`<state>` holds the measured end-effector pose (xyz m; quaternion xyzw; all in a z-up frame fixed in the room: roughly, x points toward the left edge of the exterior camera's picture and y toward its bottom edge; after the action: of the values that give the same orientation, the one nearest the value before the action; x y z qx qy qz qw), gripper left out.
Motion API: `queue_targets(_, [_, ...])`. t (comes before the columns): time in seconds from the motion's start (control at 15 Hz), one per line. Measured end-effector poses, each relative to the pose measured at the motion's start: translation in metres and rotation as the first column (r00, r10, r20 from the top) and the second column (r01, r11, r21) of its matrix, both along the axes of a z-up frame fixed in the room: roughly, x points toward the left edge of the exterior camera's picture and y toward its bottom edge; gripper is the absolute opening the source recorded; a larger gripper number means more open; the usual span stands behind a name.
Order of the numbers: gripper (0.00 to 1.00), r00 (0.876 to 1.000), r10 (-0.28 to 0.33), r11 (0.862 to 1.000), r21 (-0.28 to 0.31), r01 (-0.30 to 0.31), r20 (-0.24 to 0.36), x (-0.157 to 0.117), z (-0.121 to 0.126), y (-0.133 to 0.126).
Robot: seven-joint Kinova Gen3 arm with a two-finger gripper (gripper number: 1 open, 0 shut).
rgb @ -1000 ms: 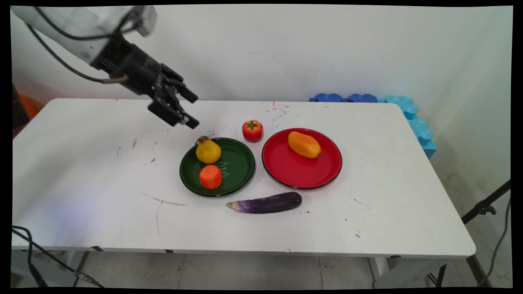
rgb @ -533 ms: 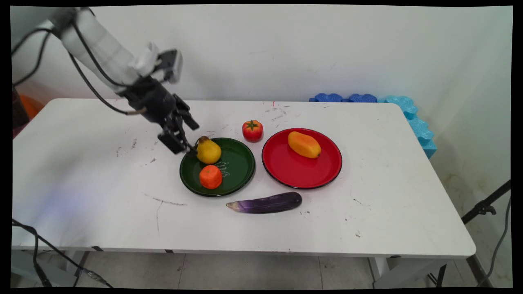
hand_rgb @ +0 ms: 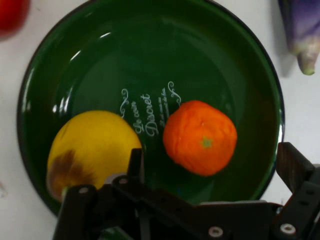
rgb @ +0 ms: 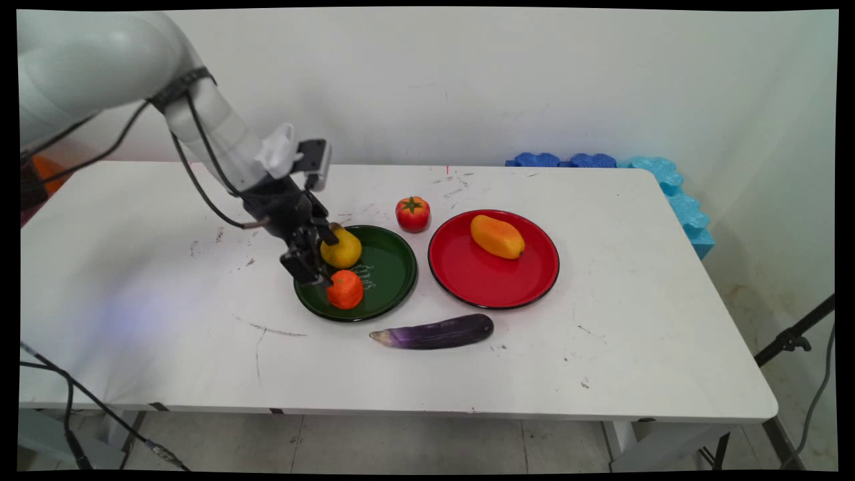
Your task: Pick up the mandarin from the green plate, then place the picked object on the table
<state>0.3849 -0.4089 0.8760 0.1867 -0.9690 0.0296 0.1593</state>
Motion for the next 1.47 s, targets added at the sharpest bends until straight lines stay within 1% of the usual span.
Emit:
queue_targets(0.33, [1.0,0.999,-0.052,0.999,0.013,0.052,0.014,-0.016,-0.029,-0.008])
queue_targets(0.67, [1.0,0.995,-0.093,0.995,0.022,0.092,0.028,-0.026,-0.048,-0.013])
queue_targets(0.73, [0.0,0.995,-0.098,0.995,0.021,0.098,0.03,-0.028,-0.05,-0.014])
queue_targets(1.07, [0.0,0.991,-0.128,0.992,0.018,0.128,0.036,-0.034,-0.059,-0.016])
queue_targets(1.2, [0.0,0.99,-0.138,0.99,0.014,0.138,0.034,-0.037,-0.059,-0.017])
queue_targets(1.4, [0.0,0.992,-0.126,0.992,0.012,0.126,0.03,-0.042,-0.053,-0.017])
queue_targets(1.47, [0.0,0.993,-0.115,0.993,0.01,0.115,0.028,-0.045,-0.047,-0.016])
